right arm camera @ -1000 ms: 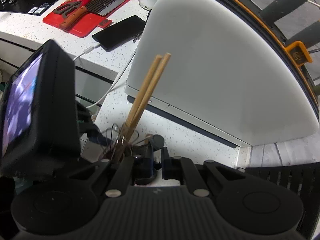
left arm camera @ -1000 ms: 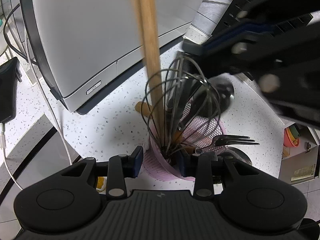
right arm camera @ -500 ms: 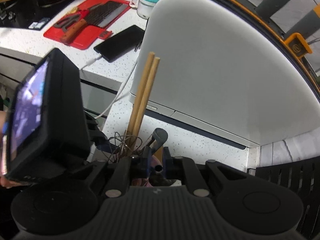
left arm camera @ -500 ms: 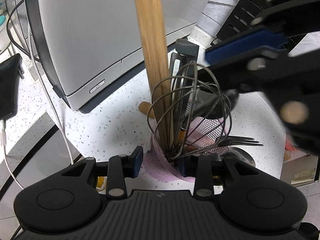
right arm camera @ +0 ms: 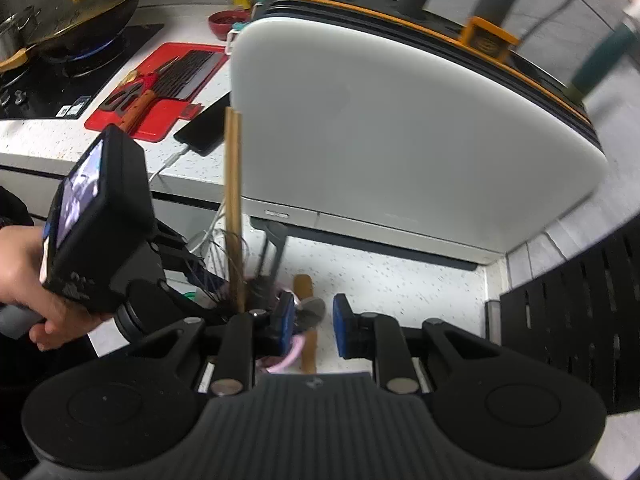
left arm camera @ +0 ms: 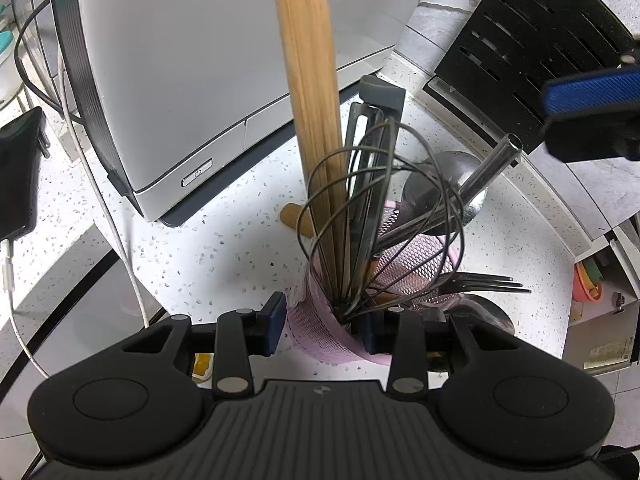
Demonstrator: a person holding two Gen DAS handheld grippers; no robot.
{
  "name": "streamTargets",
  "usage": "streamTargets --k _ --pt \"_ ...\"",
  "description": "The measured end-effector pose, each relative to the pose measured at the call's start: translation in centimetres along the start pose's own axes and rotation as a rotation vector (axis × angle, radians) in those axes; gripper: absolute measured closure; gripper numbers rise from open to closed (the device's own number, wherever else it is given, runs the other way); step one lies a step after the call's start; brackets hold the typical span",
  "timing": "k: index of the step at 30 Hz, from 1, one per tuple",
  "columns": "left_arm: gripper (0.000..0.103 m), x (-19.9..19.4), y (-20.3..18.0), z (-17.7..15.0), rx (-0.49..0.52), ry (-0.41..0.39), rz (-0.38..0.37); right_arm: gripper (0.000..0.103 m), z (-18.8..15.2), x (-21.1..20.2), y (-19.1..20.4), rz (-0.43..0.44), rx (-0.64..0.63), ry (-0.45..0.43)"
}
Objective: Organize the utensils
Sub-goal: 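Move the right gripper to the wooden spatula and close on its handle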
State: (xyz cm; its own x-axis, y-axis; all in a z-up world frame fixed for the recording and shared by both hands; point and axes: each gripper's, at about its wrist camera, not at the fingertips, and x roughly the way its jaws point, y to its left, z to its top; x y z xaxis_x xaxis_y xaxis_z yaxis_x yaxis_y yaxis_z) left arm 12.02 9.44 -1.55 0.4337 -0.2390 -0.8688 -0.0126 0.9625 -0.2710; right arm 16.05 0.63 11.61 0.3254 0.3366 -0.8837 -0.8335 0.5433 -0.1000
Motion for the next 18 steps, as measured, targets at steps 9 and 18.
streamTargets --k 9,18 --pt "0.059 -0.2 -0.2 -0.1 0.003 -0.003 -0.002 0.083 -4.0 2.3 -2.5 -0.014 0.072 0.044" --pt "0.059 -0.4 -0.1 -0.2 0.005 -0.006 -0.001 0.077 -8.9 9.0 -1.9 -0.034 0.068 0.121"
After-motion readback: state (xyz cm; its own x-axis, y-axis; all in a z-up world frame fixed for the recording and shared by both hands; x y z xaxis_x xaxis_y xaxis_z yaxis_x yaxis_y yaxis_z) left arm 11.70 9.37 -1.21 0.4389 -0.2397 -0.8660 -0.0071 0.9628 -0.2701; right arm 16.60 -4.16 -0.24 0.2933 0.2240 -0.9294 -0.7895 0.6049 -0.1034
